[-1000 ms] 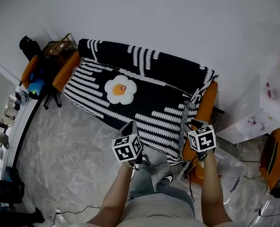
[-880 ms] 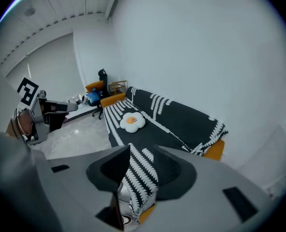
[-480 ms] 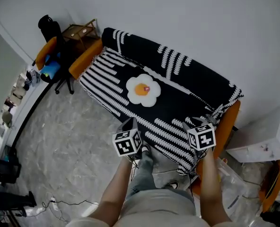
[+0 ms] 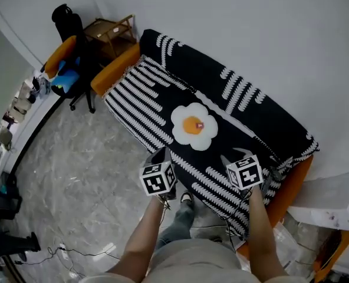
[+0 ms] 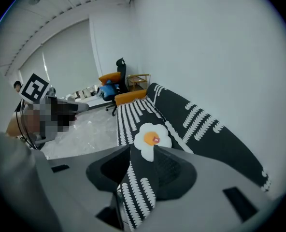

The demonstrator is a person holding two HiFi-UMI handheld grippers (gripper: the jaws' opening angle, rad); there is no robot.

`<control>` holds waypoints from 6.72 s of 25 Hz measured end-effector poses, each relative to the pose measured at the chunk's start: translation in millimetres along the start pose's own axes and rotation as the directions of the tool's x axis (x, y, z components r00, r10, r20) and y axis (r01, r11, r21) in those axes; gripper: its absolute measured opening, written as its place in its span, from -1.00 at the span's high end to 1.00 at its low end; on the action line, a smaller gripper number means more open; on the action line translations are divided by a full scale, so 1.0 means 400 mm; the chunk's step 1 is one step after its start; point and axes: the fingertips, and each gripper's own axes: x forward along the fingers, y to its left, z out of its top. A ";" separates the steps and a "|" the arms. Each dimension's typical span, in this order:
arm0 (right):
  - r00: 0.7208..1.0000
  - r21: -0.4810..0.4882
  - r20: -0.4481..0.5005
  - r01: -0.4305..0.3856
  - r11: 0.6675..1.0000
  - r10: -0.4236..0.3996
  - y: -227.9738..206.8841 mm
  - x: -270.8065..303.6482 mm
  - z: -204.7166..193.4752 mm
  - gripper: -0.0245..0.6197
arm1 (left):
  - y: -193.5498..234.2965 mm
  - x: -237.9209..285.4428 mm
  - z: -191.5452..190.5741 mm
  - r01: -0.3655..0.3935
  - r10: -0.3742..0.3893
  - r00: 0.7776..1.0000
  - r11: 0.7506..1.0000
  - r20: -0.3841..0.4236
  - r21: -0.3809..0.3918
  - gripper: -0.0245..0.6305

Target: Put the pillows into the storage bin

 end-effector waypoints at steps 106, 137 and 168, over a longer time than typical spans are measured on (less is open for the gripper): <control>0.951 -0.063 -0.151 0.265 0.962 -0.271 -0.204 -0.104 -0.038 0.91 | -0.187 0.173 -0.082 0.260 -0.255 0.950 0.966 -0.179 0.004 0.89; 0.794 0.294 -0.177 0.607 0.739 -0.582 -0.304 -1.092 -0.806 0.91 | -1.089 -0.336 -0.457 0.680 -0.606 0.730 0.690 -0.315 0.247 0.89; 0.641 0.759 -0.477 0.645 0.085 -0.601 -0.114 -1.303 -1.775 0.91 | -1.512 -0.541 -1.213 0.921 -0.521 0.386 0.271 -0.761 0.281 0.89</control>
